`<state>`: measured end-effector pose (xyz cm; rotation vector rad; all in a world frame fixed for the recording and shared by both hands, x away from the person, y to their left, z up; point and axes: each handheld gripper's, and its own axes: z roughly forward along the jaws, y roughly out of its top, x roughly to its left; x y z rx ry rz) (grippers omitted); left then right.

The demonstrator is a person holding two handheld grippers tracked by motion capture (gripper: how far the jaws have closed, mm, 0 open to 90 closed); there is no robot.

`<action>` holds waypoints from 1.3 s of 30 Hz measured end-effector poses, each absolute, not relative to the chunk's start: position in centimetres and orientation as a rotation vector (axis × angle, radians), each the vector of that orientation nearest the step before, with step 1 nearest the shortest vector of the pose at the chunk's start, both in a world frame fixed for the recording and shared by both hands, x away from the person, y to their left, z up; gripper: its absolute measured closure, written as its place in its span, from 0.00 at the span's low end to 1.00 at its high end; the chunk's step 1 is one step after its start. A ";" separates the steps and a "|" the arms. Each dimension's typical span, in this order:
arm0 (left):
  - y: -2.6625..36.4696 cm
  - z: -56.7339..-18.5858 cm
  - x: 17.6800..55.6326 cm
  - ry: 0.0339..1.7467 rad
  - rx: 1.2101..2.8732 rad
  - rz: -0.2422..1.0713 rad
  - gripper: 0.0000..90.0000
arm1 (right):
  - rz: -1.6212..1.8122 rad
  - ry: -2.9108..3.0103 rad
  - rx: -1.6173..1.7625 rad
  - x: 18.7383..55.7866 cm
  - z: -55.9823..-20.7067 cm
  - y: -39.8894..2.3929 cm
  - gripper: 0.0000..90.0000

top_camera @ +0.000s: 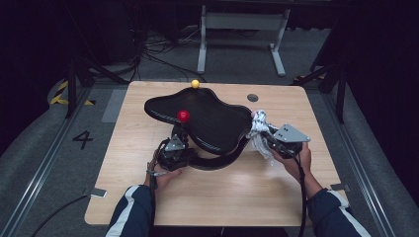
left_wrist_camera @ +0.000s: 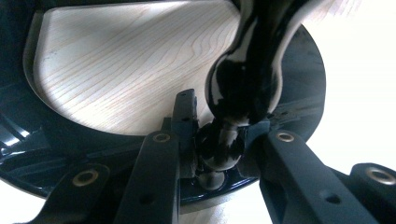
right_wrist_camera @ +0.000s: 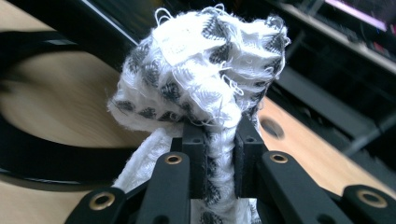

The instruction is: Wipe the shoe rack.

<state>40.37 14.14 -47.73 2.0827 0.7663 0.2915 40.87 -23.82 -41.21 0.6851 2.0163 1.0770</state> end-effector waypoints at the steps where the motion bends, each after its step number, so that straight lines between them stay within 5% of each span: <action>1: 14.1 -47.7 40.4 0.766 2.083 0.291 0.82 | 1.077 2.016 0.685 40.9 -41.2 -23.8 0.88; 7: 14.1 -47.7 40.4 0.761 2.085 0.296 0.82 | 1.050 2.010 0.769 42.3 -42.1 -24.8 0.88; 26: 14.1 -47.8 40.4 0.762 2.085 0.298 0.82 | 1.259 1.978 0.280 33.2 -36.1 -19.7 0.88; 39: 14.1 -47.8 40.4 0.760 2.084 0.297 0.82 | 1.335 2.017 0.154 31.1 -34.8 -18.0 0.87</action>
